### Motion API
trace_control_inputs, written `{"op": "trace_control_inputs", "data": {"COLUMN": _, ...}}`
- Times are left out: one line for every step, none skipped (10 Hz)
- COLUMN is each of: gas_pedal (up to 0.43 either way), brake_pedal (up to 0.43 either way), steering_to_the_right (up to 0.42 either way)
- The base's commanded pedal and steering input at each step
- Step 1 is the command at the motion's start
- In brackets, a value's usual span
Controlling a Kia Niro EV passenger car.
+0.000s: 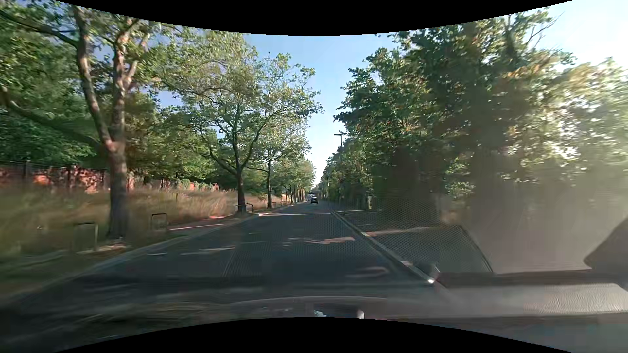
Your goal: Follow the waypoints while adhering to traffic rules and regulations
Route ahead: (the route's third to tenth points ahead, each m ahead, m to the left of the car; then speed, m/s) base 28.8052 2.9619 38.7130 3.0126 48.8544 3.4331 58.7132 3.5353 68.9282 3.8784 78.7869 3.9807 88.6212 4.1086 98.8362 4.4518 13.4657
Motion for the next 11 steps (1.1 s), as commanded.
{"op": "trace_control_inputs", "data": {"gas_pedal": 0.118, "brake_pedal": 0.0, "steering_to_the_right": -0.012}}
{"op": "trace_control_inputs", "data": {"gas_pedal": 0.118, "brake_pedal": 0.0, "steering_to_the_right": -0.012}}
{"op": "trace_control_inputs", "data": {"gas_pedal": 0.118, "brake_pedal": 0.0, "steering_to_the_right": -0.012}}
{"op": "trace_control_inputs", "data": {"gas_pedal": 0.118, "brake_pedal": 0.0, "steering_to_the_right": -0.012}}
{"op": "trace_control_inputs", "data": {"gas_pedal": 0.118, "brake_pedal": 0.0, "steering_to_the_right": -0.011}}
{"op": "trace_control_inputs", "data": {"gas_pedal": 0.118, "brake_pedal": 0.0, "steering_to_the_right": -0.009}}
{"op": "trace_control_inputs", "data": {"gas_pedal": 0.118, "brake_pedal": 0.0, "steering_to_the_right": -0.007}}
{"op": "trace_control_inputs", "data": {"gas_pedal": 0.118, "brake_pedal": 0.0, "steering_to_the_right": -0.004}}
{"op": "trace_control_inputs", "data": {"gas_pedal": 0.11, "brake_pedal": 0.0, "steering_to_the_right": -0.001}}
{"op": "trace_control_inputs", "data": {"gas_pedal": 0.098, "brake_pedal": 0.0, "steering_to_the_right": 0.0}}
{"op": "trace_control_inputs", "data": {"gas_pedal": 0.087, "brake_pedal": 0.0, "steering_to_the_right": 0.0}}
